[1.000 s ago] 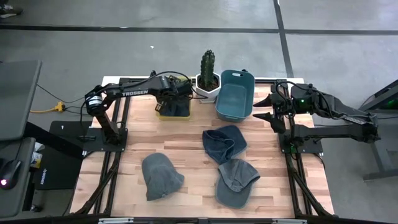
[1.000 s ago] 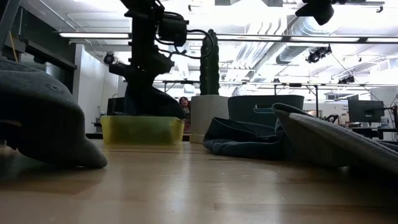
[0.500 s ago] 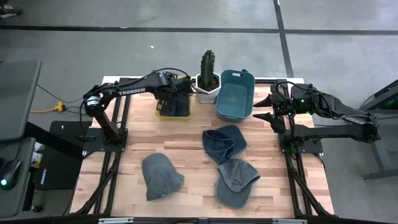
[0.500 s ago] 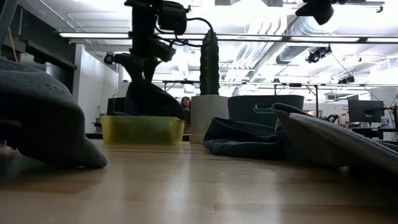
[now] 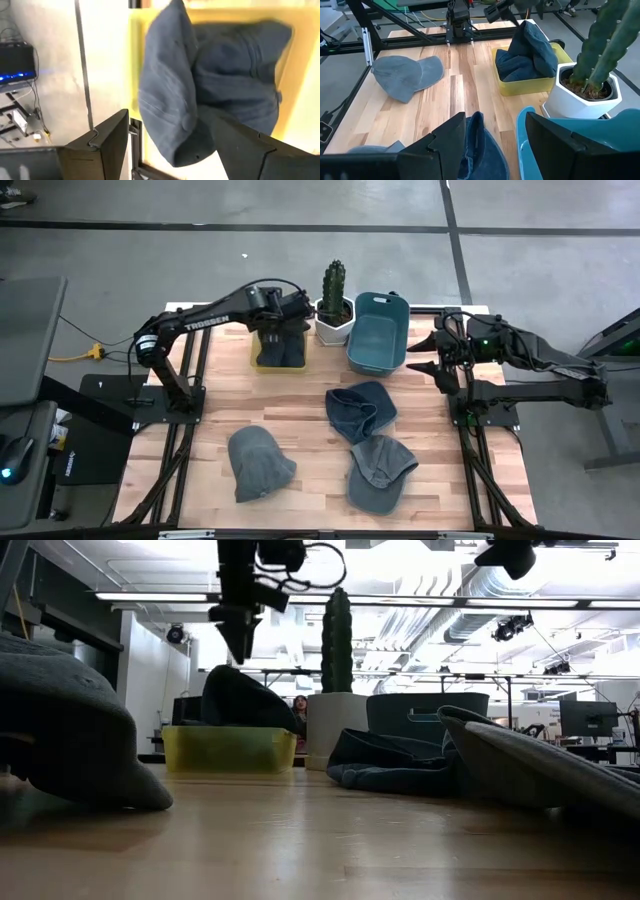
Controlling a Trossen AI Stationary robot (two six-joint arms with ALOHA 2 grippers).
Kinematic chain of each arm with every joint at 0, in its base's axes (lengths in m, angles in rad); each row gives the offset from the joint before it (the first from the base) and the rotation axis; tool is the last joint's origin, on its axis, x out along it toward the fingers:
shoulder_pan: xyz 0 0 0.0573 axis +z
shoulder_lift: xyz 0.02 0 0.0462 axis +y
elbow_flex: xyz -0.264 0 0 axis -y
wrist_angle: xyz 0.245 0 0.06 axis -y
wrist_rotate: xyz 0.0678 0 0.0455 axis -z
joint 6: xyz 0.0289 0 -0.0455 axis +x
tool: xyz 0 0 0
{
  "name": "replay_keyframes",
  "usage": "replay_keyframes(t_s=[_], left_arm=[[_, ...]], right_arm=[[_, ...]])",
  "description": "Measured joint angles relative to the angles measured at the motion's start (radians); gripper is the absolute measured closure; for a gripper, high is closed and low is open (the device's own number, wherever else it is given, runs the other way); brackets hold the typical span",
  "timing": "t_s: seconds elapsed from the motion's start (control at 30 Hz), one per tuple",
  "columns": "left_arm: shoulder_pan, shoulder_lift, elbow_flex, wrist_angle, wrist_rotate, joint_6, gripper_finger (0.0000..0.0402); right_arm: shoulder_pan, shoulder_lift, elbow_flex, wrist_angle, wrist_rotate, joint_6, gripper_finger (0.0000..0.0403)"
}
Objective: Pick & Place hat
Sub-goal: Put the left blue cap into the yellow bin
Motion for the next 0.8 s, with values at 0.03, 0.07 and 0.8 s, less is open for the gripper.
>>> replay_keyframes(t_s=[0.03, 0.07, 0.8], left_arm=[[0.000, 0.000, 0.009, 0.002, 0.000, -0.016, 0.0152], [0.000, 0.000, 0.017, 0.006, 0.000, -0.035, 0.0153], [0.037, 0.001, -0.135, 0.380, 0.128, -0.528, 0.0395]], right_arm=[[0.000, 0.003, 0.000, 0.000, 0.000, -0.001, 0.0201], [0.000, 0.007, 0.000, 0.000, 0.000, -0.002, 0.0201], [0.000, 0.024, 0.000, -0.070, 0.011, -0.022, 0.0201]])
